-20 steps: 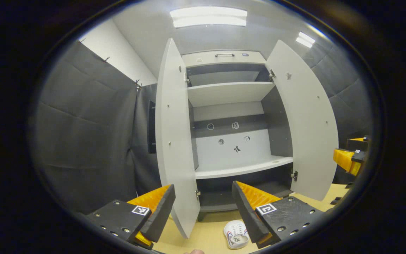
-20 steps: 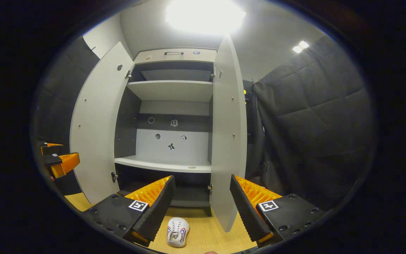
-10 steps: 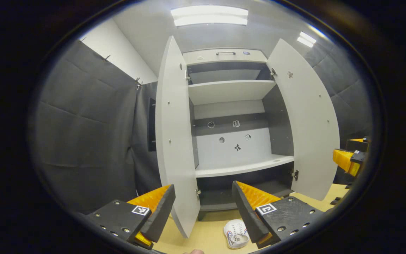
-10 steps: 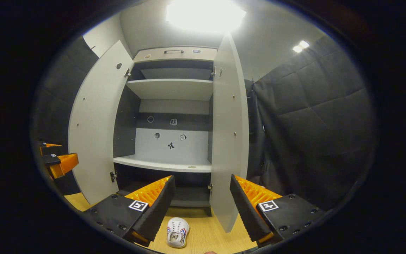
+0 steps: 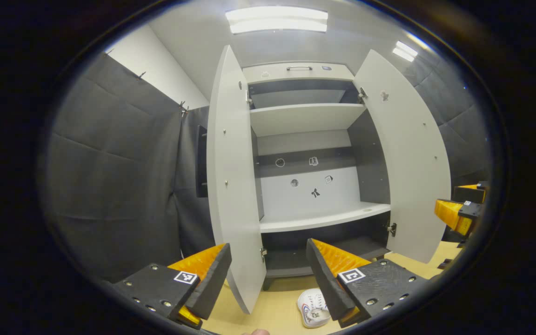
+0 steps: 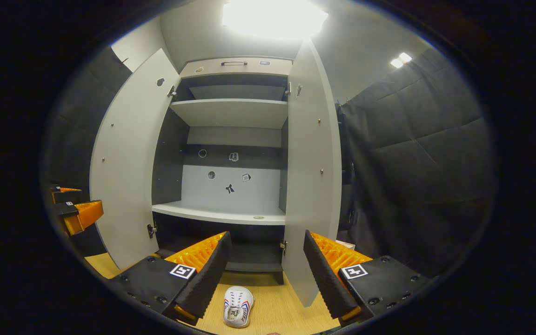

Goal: Grab one shoe with the right hand and put it into the shoe cabinet, grab the other shoe with the left hand and put it into the shoe cabinet; then close the right door with the right hand and the left door with the left hand.

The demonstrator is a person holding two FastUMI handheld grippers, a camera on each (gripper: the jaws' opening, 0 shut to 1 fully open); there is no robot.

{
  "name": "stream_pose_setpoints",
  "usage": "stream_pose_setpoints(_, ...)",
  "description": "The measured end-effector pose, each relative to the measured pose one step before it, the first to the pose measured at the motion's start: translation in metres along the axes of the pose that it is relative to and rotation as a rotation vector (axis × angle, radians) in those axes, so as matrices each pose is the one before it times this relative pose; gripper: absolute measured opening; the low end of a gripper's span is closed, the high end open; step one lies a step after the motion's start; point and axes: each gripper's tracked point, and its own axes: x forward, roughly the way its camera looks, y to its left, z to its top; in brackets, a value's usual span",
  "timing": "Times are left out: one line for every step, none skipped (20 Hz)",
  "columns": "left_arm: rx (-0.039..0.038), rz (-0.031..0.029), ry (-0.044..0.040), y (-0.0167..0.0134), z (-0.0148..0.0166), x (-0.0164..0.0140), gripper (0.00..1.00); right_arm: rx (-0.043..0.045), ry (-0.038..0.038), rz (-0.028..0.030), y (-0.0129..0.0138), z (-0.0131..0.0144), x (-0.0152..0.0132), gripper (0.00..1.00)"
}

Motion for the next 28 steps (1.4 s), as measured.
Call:
stream_pose_setpoints(-0.00049,0.00144,-0.00216,0.00034,0.00086,0.00197,0.94,-0.00372,0.01021,0.00731,0.0023,-0.0029,0.00588,0.98)
stream_pose_setpoints(-0.00038,0.00262,-0.00094,0.00015,0.00143,0.00195,0.94,-0.00026,0.00885,0.00899,0.00314,-0.00293,0.00783,0.98)
stream_pose_setpoints(-0.00027,0.00293,0.00048,0.00034,-0.00145,0.00106,0.94,-0.00319,0.00951,0.00186,0.00205,-0.00312,0.00715,0.98)
stream_pose_setpoints(0.00038,0.00419,0.00128,0.00011,0.00049,0.00233,0.94,-0.00587,0.00663,0.00293,0.00176,-0.00373,0.00751,0.98)
stream_pose_setpoints(0.00109,0.00261,0.0025,-0.00049,-0.00163,0.0012,0.94,-0.005,0.00834,0.00512,0.00311,-0.00398,0.00791,0.98)
stream_pose_setpoints(0.00281,0.0041,0.00093,0.00032,0.00032,0.00172,0.94,-0.0031,0.01069,0.00885,0.00424,-0.00472,0.00852,0.98)
stream_pose_setpoints(0.00334,0.00493,0.00013,0.00052,-0.00095,0.00124,0.94,-0.00341,0.00976,0.0103,0.0041,-0.00431,0.00786,0.98)
stream_pose_setpoints(0.00263,0.00511,0.00037,0.00054,0.00058,0.00111,0.94,-0.00475,0.01016,0.01006,0.00412,-0.00548,0.00928,0.98)
stream_pose_setpoints(0.0031,0.00633,0.00238,0.00091,-0.0008,0.00109,0.94,-0.00745,0.01422,0.01041,0.00433,-0.00567,0.00865,0.98)
stream_pose_setpoints(0.00277,0.0073,0.00231,0.00169,-0.00025,0.00153,0.93,-0.00601,0.01498,0.01087,0.00391,-0.00751,0.00882,0.98)
stream_pose_setpoints(0.00298,0.00741,0.00122,0.00182,-0.00109,0.00227,0.94,-0.00404,0.0183,0.0114,0.00398,-0.00746,0.00847,0.98)
stream_pose_setpoints(0.00366,0.00815,0.00093,0.00177,0.00033,0.00113,0.94,-0.00254,0.0189,0.01216,0.00429,-0.00823,0.00863,0.98)
stream_pose_setpoints(0.00434,0.00905,-0.00005,0.00172,-0.00056,0.00093,0.94,-0.00166,0.01969,0.0108,0.0042,-0.00801,0.0078,0.98)
stream_pose_setpoints(0.00415,0.00986,0.00065,0.00253,0.00007,-0.00014,0.93,-0.00353,0.02203,0.01083,0.00331,-0.00972,0.00872,0.98)
stream_pose_setpoints(0.00289,0.00802,0.00296,0.00133,-0.00182,0.00127,0.94,-0.00357,0.0204,0.00843,0.00296,-0.009,0.00762,0.97)
stream_pose_setpoints(0.00133,0.00797,0.00313,0.00214,-0.00059,0.00126,0.94,-0.00447,0.0205,0.00593,0.00223,-0.01014,0.00799,0.98)
stream_pose_setpoints(0.00258,0.00988,0.0043,0.00321,-0.0014,0.00019,0.94,-0.00313,0.0249,0.00681,0.00233,-0.00935,0.00697,0.98)
stream_pose_setpoints(0.00379,0.01029,0.00328,0.00296,-0.00131,-0.00081,0.93,-0.00048,0.02438,0.00598,0.00198,-0.01163,0.00642,0.98)
stream_pose_setpoints(0.0041,0.00972,0.00192,0.00324,-0.00036,-0.00021,0.92,0.00079,0.029,0.00845,0.00261,-0.01013,0.00482,0.97)
stream_pose_setpoints(0.00285,0.00829,0.00265,0.0027,-0.00135,-0.00054,0.94,0.00306,0.02853,0.01184,0.00316,-0.01122,0.00632,0.98)
stream_pose_setpoints(0.00129,0.00702,0.00325,0.00317,-0.00105,0.00021,0.93,0.00278,0.02947,0.01447,0.00397,-0.00957,0.00652,0.98)
stream_pose_setpoints(0.00132,0.00702,0.00344,0.00215,-0.00151,0.00006,0.94,0.00301,0.03046,0.01228,0.00388,-0.01328,0.00536,0.98)
stream_pose_setpoints(0.00219,0.00708,0.00392,0.00196,-0.0007,0.00105,0.94,0.00263,0.0326,0.01173,0.00354,-0.01101,0.00509,0.98)
stream_pose_setpoints(0.00168,0.00426,0.00376,0.00063,-0.00052,0.0009,0.94,0.00433,0.03078,0.00905,0.00302,-0.01178,0.00584,0.98)
stream_pose_setpoints(0.00151,0.00472,0.0037,0.00134,-0.00207,-0.00109,0.94,0.00424,0.03367,0.0089,0.0033,-0.01025,0.00511,0.98)
stream_pose_setpoints(0.00165,0.0022,0.00231,0.0005,-0.00036,0.00027,0.93,0.00279,0.02576,0.00624,0.00314,-0.01084,0.00444,0.98)
stream_pose_setpoints(0.00244,0.00197,0.00149,0.00048,-0.00142,0.00048,0.94,-0.00294,0.02825,0.0049,0.00278,-0.00931,0.00492,0.98)
stream_pose_setpoints(0.00331,0.00192,0.00107,0.00021,-0.0002,0.00041,0.94,-0.00528,0.02959,0.0094,0.00361,-0.01177,0.00492,0.98)
